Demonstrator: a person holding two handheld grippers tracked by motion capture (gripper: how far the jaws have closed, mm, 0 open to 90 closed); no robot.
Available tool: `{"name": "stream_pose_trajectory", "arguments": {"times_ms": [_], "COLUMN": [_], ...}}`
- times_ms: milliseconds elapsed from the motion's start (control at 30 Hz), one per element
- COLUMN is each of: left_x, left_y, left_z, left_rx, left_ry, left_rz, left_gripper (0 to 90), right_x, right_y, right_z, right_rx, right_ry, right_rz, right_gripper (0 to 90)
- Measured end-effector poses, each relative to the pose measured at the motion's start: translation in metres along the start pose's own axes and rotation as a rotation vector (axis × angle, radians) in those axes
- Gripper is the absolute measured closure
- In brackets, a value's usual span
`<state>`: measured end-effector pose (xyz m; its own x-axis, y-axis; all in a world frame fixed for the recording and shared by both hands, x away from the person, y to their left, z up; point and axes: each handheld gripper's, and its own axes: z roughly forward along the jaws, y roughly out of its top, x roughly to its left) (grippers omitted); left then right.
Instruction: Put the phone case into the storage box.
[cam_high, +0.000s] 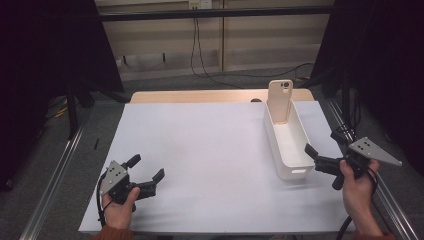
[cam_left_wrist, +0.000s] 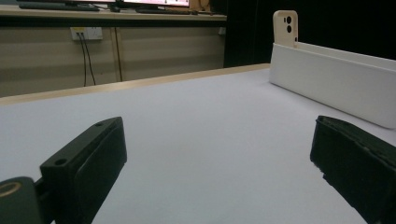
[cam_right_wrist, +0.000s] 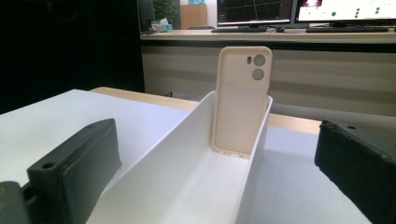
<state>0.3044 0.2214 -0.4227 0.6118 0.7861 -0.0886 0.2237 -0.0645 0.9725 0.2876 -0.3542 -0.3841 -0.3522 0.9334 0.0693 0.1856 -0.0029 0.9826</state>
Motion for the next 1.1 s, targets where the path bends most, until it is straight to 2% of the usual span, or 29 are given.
{"name": "stream_pose_trajectory", "arguments": {"times_ms": [67,300,567,667,767,833,1100], "left_x": [-0.001,-0.001,-0.002,-0.004,-0.004,-0.003,-0.004], "left_y": [0.0,0.0,-0.003,-0.003,-0.004,-0.004,-0.008], "left_z": [-0.001,-0.003,-0.005,-0.005,-0.005,-0.006,-0.011], "left_rx": [0.0,-0.007,0.007,0.021,0.021,0.021,0.04], "left_ry": [0.003,0.009,0.023,0.038,0.016,0.029,0.019], "left_rz": [0.0,-0.012,-0.017,0.009,-0.033,-0.021,-0.011], "left_gripper": [3.8,3.8,3.5,3.3,3.1,3.1,3.1], "right_x": [0.001,0.005,0.01,0.011,0.011,0.012,0.017], "right_y": [-0.003,-0.012,-0.022,-0.026,-0.03,-0.034,-0.046], "right_z": [-0.004,-0.017,-0.03,-0.034,-0.039,-0.042,-0.053], "right_rx": [0.013,0.011,0.018,0.028,0.035,0.044,0.052], "right_ry": [0.003,-0.004,-0.014,-0.017,-0.034,-0.033,-0.05], "right_rz": [-0.012,-0.003,0.004,0.005,-0.002,-0.009,-0.009], "right_gripper": [0.0,0.0,0.0,0.0,0.1,0.3,0.4]}}
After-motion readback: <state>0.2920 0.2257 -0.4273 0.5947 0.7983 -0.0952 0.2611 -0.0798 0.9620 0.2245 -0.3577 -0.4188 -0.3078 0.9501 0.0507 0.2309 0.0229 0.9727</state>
